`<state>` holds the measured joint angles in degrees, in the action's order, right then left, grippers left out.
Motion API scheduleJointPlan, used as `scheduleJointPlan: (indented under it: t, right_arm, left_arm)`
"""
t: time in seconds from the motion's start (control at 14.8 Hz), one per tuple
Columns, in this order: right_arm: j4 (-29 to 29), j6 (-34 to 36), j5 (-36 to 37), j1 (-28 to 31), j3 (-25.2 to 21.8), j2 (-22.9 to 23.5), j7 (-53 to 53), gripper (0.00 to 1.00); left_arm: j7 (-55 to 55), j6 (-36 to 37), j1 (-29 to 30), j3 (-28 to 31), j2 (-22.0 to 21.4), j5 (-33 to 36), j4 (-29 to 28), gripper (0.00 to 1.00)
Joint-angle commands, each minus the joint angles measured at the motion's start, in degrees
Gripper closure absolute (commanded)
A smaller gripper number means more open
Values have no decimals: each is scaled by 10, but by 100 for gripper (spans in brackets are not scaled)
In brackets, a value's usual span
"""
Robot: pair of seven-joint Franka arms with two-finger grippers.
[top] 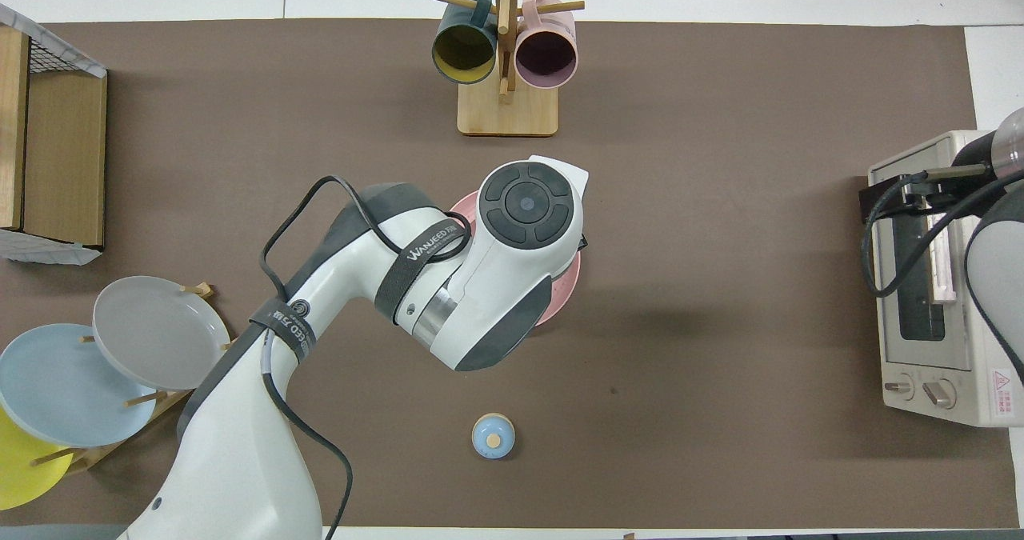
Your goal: Organize tableware
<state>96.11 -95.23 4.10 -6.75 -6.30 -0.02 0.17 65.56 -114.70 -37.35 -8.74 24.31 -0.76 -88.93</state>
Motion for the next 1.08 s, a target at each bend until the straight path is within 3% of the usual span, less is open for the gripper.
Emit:
scheduleJointPlan:
  t: [0.0,0.47,0.54,0.61,0.68,1.01]
  right_arm:
    - [16,-2,-9,8,7,-12,-13,0]
    - [10,7,-16,7,7,-13,-14,0]
    - [10,7,-16,7,7,-13,-15,0]
    - [10,7,-16,7,7,-13,-15,0]
    - [10,9,-16,8,7,-13,-16,0]
    - [10,12,-16,9,7,-16,-17,0]
  left_arm:
    - [6,-21,-9,10,2,7,-9,100]
    - [-12,-33,-7,10,4,23,-19,100]
    - [-22,-32,-5,10,3,23,-19,96]
    - [-24,-27,-4,11,3,23,-19,33]
    - [-24,-24,-3,11,3,24,-15,0]
    - [-74,41,41,14,-40,25,-5,0]
